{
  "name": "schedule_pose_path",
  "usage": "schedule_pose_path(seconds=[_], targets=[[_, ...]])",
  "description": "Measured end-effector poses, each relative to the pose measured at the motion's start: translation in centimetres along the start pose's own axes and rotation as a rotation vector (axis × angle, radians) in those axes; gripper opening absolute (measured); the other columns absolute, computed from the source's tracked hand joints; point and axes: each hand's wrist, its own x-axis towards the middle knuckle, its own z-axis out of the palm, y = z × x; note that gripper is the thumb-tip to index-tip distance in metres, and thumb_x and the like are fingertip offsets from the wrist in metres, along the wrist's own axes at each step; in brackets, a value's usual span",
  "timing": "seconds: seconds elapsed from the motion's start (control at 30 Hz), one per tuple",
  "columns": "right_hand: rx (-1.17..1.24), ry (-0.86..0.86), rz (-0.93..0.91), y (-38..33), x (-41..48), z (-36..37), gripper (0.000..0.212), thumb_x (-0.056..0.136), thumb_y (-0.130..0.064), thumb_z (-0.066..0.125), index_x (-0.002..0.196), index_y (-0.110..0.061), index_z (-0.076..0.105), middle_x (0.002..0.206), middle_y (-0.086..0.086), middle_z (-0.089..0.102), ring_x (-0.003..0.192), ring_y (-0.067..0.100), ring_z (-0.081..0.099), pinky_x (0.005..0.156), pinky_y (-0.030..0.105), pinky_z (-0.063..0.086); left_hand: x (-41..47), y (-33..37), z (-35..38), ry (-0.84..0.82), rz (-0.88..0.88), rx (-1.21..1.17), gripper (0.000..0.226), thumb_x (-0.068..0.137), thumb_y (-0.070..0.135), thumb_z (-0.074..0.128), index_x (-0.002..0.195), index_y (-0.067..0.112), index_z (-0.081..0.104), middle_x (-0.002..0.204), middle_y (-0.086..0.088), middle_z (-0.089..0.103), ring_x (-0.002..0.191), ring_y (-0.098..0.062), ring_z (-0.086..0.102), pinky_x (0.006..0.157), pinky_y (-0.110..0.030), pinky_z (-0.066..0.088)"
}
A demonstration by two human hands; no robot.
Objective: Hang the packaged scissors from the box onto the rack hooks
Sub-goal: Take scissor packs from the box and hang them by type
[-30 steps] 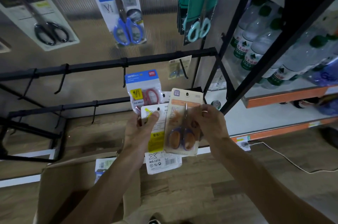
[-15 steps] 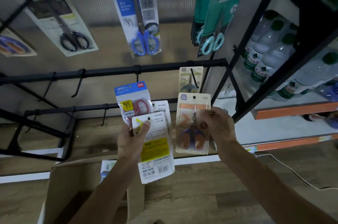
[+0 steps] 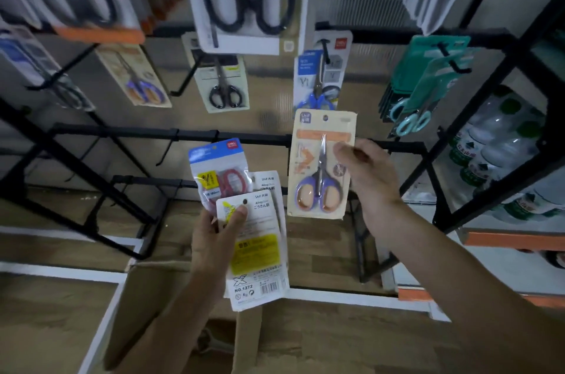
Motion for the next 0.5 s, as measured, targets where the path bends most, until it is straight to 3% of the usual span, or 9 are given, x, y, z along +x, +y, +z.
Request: schedule_pose_path(seconds=[0.1, 0.23, 0.33, 0.5], targets=[[-0.026, -0.022, -0.029, -0.9, -0.6, 1.5, 0.007, 0.091, -0.022, 0.071, 0.085, -0.020, 0.069, 0.089, 0.004, 0.072, 0.082, 0.014, 0.064, 0.072, 0.025, 0.050, -0.3, 0.4, -1.5, 0.010, 0.020, -0.034, 0.019, 0.092, 0.018, 0.072, 0.111, 0.017, 0.069, 0.099, -0.007, 0.079, 0.091, -0.027, 0.076, 0.076, -0.042, 0.062], [-0.001, -0.047, 0.006, -1.2, -2.3, 4.1, 0.010, 0.092, -0.024, 0.070, 0.099, -0.017, 0.071, 0.096, 0.001, 0.074, 0.087, 0.014, 0.068, 0.073, 0.022, 0.051, -0.1, 1.4, -4.4, 0.021, 0.063, -0.017, 0.024, 0.092, 0.021, 0.073, 0.115, 0.016, 0.067, 0.100, -0.006, 0.078, 0.091, -0.025, 0.076, 0.075, -0.039, 0.061], [-0.017, -0.077, 0.010, -1.5, -4.0, 6.5, 0.006, 0.092, -0.023, 0.070, 0.097, -0.019, 0.070, 0.094, -0.002, 0.073, 0.082, 0.008, 0.066, 0.065, 0.012, 0.049, 0.6, 2.7, -6.8, 0.006, 0.076, -0.029, 0.029, 0.091, 0.024, 0.073, 0.118, 0.016, 0.066, 0.104, -0.007, 0.078, 0.095, -0.028, 0.076, 0.083, -0.047, 0.061], [-0.058, -0.119, 0.012, -1.9, -6.3, 11.6, 0.008, 0.092, -0.020, 0.069, 0.086, -0.024, 0.068, 0.085, -0.004, 0.072, 0.065, -0.003, 0.065, 0.056, 0.008, 0.048, 2.5, 4.6, -10.3, -0.010, 0.103, -0.074, 0.024, 0.094, 0.017, 0.070, 0.117, 0.011, 0.065, 0.104, -0.008, 0.078, 0.094, -0.027, 0.076, 0.079, -0.043, 0.063]])
